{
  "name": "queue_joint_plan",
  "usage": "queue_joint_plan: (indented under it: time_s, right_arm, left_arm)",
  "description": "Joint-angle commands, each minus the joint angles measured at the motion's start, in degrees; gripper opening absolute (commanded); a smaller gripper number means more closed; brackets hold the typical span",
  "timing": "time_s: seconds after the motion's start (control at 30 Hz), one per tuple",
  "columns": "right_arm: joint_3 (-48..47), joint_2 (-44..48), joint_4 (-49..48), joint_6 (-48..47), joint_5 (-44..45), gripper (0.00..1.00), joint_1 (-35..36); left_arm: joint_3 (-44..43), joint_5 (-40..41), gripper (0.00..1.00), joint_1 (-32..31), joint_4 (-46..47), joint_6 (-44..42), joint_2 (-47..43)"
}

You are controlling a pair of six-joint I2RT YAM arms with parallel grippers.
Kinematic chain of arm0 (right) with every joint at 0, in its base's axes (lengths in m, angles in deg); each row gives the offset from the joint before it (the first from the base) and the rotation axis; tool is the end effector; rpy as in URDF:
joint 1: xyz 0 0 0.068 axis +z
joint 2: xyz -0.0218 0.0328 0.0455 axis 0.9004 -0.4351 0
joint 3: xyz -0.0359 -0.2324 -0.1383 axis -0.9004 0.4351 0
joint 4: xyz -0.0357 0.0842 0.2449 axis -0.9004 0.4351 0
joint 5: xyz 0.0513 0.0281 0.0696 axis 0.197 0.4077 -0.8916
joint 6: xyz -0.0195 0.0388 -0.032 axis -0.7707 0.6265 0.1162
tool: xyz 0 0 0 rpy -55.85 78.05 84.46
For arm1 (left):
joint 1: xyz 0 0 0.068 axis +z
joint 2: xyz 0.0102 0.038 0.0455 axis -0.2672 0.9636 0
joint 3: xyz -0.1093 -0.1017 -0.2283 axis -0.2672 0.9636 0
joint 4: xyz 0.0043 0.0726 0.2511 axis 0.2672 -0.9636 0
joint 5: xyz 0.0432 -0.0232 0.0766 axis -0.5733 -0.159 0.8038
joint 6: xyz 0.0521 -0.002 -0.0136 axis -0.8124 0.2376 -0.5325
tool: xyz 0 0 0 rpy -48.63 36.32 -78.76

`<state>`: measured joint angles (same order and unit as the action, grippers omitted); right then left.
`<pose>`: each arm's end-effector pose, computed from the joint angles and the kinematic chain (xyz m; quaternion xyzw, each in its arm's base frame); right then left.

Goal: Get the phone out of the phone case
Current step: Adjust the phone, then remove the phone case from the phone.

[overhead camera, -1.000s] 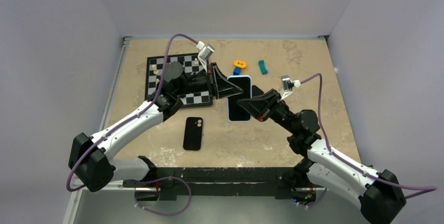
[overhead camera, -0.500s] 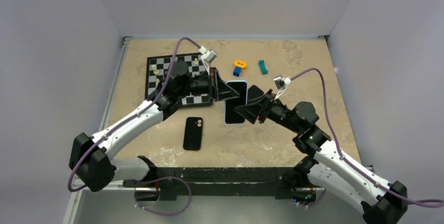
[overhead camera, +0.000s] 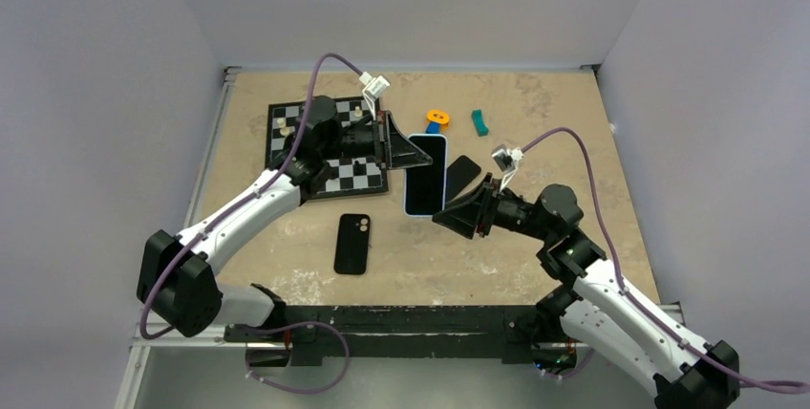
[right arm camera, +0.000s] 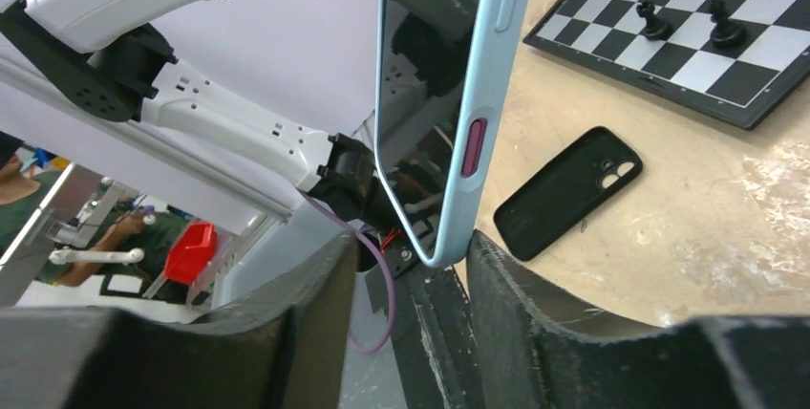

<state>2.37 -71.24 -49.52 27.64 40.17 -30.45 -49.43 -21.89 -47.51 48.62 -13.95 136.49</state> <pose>0.1315 0.1124 0.2983 -0.1589 0.6742 0.5944 0.4087 0.2475 -0.1861 0.3564 0.1793 0.6921 -0.6382 0.2856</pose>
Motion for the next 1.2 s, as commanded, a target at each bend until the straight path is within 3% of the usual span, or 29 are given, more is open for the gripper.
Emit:
queue_joint_plan:
  time_s: [0.0,0.57,0.77,0.9,1.17]
  right_arm:
    - [0.8,-1.5,-7.4,1.5,-5.9,0.46,-0.4]
    - [2.8,-3.0,-17.9,0.6,-8.2,0.27,-0.5]
    - [1.9,-4.0,-17.9,-7.6,-7.1,0.01,-0.4]
    - [2.7,-3.2,-22.0,-16.1,-6.5,0.0,-0.2]
    - [-8.8,-12.5,-15.5,-26.5,-8.8,0.0,-0.2]
  left_arm:
    - [-3.5,-6.2,0.0,0.1,11.1,6.1,1.2]
    - [-4.0,-10.5,0.0,0.2,18.6,12.5,4.8]
    - [-3.9,-13.0,0.0,0.0,30.2,23.3,8.0]
    - [-4.0,-13.8,0.0,-0.3,36.3,30.8,10.2]
    - [-4.7,-15.1,0.0,-1.6,33.0,30.5,12.3]
